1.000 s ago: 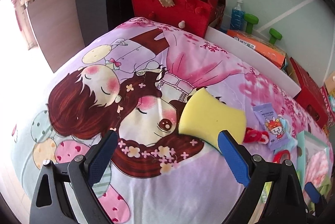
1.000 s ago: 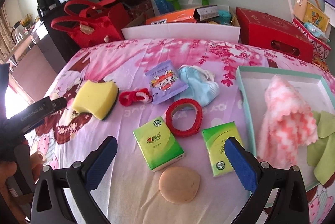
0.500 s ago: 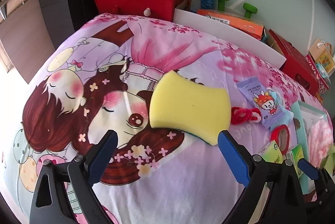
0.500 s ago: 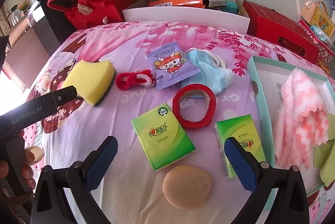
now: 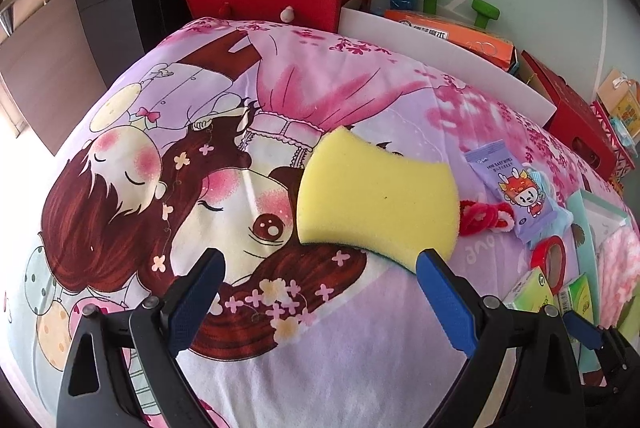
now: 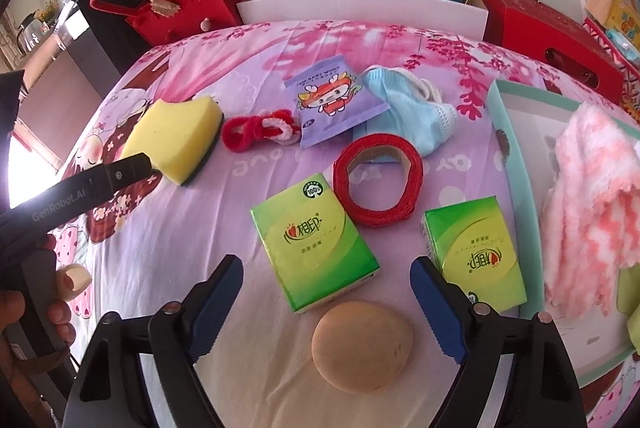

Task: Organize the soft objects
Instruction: 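Move the left tool to the yellow sponge while the right tool moves to a green tissue pack, then grasp the yellow sponge with the left tool while the right tool grasps the green tissue pack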

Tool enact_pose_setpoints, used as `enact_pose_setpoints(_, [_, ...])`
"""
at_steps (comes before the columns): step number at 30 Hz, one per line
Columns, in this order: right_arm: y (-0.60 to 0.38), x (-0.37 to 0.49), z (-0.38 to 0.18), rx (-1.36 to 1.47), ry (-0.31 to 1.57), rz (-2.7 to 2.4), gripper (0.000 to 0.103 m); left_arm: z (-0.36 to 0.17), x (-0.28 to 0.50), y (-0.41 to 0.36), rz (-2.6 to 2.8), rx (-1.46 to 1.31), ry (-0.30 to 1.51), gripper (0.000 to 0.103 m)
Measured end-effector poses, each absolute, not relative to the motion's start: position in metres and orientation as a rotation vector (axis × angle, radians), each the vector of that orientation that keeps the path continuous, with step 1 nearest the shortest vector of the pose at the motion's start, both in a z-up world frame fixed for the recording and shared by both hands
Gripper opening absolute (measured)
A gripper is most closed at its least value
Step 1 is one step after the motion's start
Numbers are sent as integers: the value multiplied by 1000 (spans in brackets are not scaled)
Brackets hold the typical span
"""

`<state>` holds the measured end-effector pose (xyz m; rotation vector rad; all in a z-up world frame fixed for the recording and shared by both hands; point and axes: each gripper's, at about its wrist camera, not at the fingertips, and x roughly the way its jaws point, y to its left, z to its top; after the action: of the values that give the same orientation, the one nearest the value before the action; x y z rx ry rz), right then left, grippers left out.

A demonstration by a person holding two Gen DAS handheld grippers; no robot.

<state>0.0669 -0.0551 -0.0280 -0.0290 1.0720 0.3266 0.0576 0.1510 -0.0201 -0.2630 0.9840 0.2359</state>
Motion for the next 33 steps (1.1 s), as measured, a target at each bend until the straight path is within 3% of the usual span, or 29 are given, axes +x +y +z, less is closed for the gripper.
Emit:
enact_pose_setpoints(14, [-36, 69, -37, -71, 1070, 361, 66, -23, 62, 152, 199, -264, 977, 96])
enact_pose_setpoints(33, [-36, 75, -36, -64, 1029, 352, 59, -26, 75, 122, 101, -232, 999, 96])
